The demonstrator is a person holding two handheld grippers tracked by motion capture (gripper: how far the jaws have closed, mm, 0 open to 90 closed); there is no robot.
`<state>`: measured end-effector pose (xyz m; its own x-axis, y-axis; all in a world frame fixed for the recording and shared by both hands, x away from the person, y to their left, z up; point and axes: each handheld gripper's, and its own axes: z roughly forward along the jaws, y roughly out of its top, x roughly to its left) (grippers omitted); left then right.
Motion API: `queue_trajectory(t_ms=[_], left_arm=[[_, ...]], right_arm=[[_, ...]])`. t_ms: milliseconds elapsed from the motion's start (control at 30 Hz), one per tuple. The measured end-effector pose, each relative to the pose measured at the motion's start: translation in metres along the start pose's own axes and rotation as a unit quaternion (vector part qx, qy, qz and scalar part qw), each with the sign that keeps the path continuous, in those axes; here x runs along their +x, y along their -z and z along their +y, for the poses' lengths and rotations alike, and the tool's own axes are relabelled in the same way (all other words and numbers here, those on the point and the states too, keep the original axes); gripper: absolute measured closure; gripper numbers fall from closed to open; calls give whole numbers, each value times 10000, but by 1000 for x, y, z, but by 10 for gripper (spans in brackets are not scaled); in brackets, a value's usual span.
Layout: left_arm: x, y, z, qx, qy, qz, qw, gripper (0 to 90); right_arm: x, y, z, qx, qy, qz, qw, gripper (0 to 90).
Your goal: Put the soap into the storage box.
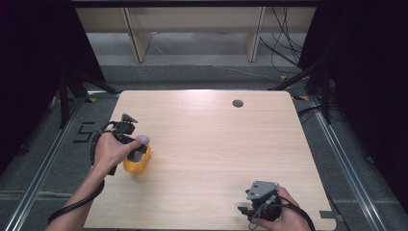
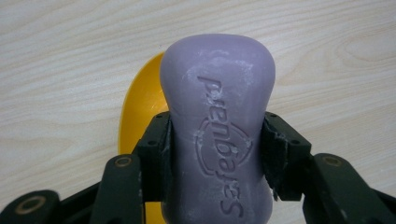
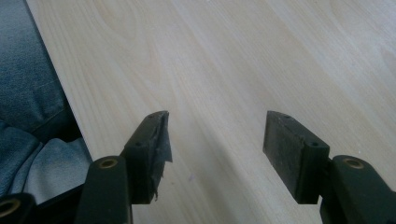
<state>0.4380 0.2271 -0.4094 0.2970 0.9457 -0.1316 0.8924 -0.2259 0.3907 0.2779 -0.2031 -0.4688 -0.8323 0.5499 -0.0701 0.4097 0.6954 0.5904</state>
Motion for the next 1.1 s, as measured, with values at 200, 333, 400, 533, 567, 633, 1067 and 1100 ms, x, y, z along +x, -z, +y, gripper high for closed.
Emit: queue_trajectory(t_ms=[200,333,400,533,567,633,1067,1100], left_arm=[[2,0,-1,27,115,49,9999,489],[3,-1,-2,44,138,64,9999,489],[4,-2,-2,46,149,60,9999,489],[5,-3,-2,31,162,75,9998,489],[5,-3,-2,30,170,86,9998,489],[6,-4,-2,46,171,104,9998,489],[8,-9,-5,97,202,116,9997,489],[8,-10,-5,110,206,129,9996,489]], right_arm=[[0,1,0,-36,16,15,10000,411],[0,1,0,-42,15,12,10000,411],[0,1,0,-45,15,10,10000,410],[-1,2,1,-10,34,25,10000,410],[-2,3,1,-25,74,10,10000,410],[-2,2,1,-59,67,-14,10000,410],[-1,2,1,0,21,45,10000,409],[-1,2,1,-3,22,44,10000,409]])
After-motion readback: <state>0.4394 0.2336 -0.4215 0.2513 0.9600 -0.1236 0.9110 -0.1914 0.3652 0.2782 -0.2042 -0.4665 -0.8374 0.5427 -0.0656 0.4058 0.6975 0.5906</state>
